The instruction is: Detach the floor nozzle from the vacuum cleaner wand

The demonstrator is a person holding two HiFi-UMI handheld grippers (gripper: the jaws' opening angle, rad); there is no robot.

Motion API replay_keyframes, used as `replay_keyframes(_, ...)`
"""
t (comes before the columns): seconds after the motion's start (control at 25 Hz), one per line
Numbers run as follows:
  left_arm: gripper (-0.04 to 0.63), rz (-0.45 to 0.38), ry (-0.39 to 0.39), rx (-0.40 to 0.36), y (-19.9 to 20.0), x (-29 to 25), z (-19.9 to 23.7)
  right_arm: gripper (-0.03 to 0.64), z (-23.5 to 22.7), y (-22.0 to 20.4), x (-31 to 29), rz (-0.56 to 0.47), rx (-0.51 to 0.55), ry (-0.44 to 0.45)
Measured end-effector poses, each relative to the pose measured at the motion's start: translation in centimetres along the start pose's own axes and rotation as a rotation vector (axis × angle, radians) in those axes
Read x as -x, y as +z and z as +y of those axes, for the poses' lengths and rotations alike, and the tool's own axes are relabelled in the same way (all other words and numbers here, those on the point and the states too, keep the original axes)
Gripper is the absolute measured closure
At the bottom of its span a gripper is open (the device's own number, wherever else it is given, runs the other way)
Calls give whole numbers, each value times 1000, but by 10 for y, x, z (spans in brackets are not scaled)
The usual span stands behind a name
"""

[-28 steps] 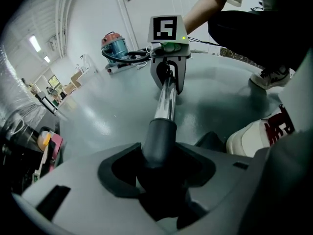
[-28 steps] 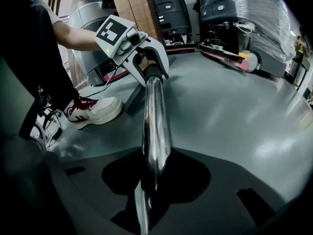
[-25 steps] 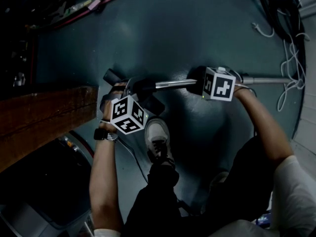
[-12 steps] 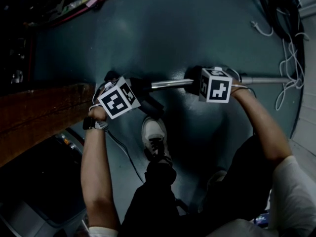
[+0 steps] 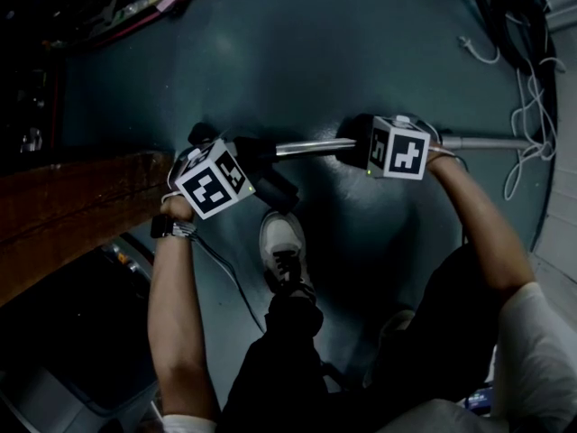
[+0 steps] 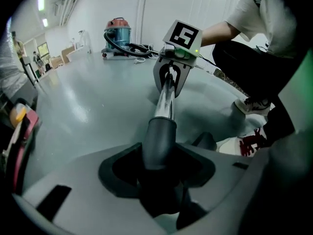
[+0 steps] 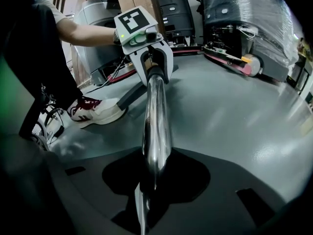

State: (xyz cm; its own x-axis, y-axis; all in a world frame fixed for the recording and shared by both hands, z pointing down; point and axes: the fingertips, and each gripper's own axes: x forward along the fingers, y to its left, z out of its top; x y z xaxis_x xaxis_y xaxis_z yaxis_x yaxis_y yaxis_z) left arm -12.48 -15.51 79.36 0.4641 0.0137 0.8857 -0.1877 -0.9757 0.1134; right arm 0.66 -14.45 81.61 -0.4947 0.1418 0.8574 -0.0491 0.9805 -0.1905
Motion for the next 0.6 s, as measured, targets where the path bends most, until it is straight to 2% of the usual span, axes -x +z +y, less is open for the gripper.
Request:
replay_keyframes(0.36, 403, -2, 242, -140, -1, 2, 9, 483, -3, 1, -1, -3, -9, 12)
replay_keyframes(0.48, 403, -6, 238, -131, -3, 1, 7, 483, -1, 1, -1, -2, -9, 19)
replay_keyframes(0.6, 403, 3, 181, -94, -5, -1, 5, 482, 0, 1, -1, -1, -2, 17)
